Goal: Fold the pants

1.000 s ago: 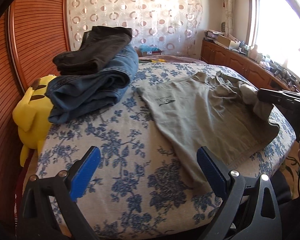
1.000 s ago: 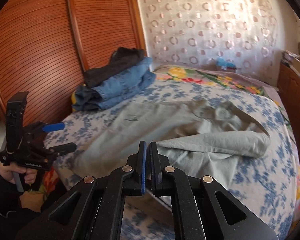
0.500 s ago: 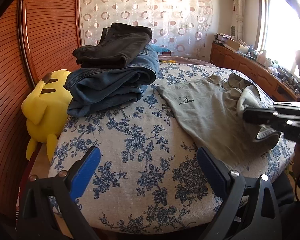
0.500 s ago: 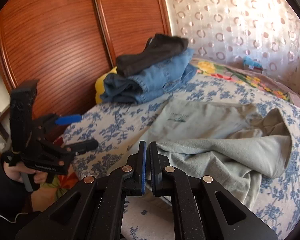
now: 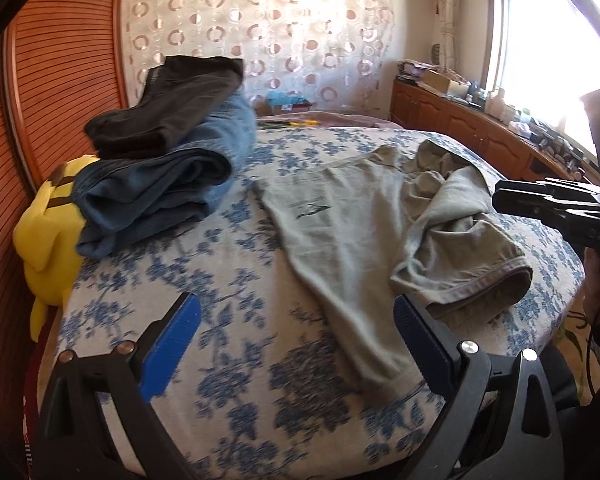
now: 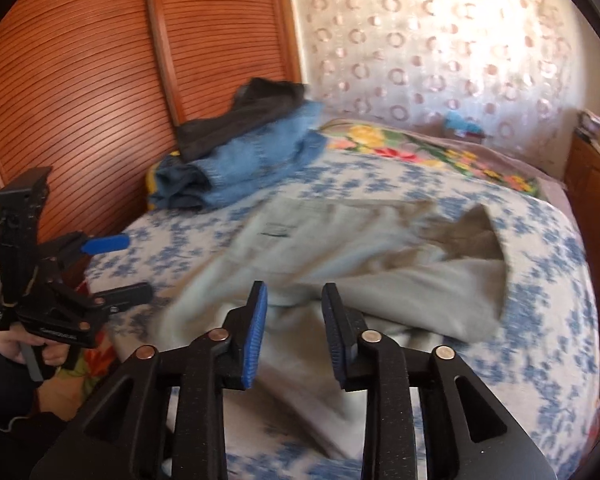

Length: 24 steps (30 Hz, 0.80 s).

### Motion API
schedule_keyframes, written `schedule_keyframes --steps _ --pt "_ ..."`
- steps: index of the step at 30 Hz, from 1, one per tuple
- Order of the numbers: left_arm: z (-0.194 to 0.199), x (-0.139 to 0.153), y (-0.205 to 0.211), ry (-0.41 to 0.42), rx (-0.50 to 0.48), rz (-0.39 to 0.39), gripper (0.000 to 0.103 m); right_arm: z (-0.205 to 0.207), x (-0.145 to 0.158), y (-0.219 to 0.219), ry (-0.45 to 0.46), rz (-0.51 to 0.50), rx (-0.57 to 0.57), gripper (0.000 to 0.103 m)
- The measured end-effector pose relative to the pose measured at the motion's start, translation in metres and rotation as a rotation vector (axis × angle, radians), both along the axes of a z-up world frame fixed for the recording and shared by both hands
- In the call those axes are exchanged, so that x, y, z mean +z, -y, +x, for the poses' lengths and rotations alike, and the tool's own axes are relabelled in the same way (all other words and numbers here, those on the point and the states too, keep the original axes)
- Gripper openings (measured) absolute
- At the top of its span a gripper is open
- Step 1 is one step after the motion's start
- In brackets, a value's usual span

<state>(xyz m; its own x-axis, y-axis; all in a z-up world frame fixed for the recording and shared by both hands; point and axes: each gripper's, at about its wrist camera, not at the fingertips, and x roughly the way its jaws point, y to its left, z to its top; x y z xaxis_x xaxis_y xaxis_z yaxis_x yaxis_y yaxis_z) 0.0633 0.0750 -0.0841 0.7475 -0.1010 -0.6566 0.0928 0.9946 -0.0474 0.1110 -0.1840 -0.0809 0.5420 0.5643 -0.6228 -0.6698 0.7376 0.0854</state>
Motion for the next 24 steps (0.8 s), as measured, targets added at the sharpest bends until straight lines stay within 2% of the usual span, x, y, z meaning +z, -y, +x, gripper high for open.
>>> schedule_keyframes --steps 5,11,16,21,24 --pt "0.01 -0.001 0.017 -0.009 -0.045 -0.009 0.098 0.014 -0.009 0.032 0.025 -0.052 -0.095 0.037" --pt "0.015 -0.004 0.032 -0.022 -0.079 -0.008 0.097 0.033 -0.025 0.065 0.008 -0.088 -0.175 0.038" --pt "0.019 -0.006 0.042 -0.037 -0.1 -0.015 0.088 0.045 -0.038 0.082 -0.023 -0.099 -0.22 0.038" --pt "0.02 -0.008 0.051 -0.05 -0.121 -0.018 0.071 0.056 -0.046 0.088 -0.04 -0.099 -0.247 0.039" --pt "0.019 -0.01 0.054 -0.057 -0.129 -0.022 0.066 0.064 -0.046 0.088 -0.055 -0.087 -0.252 0.04"
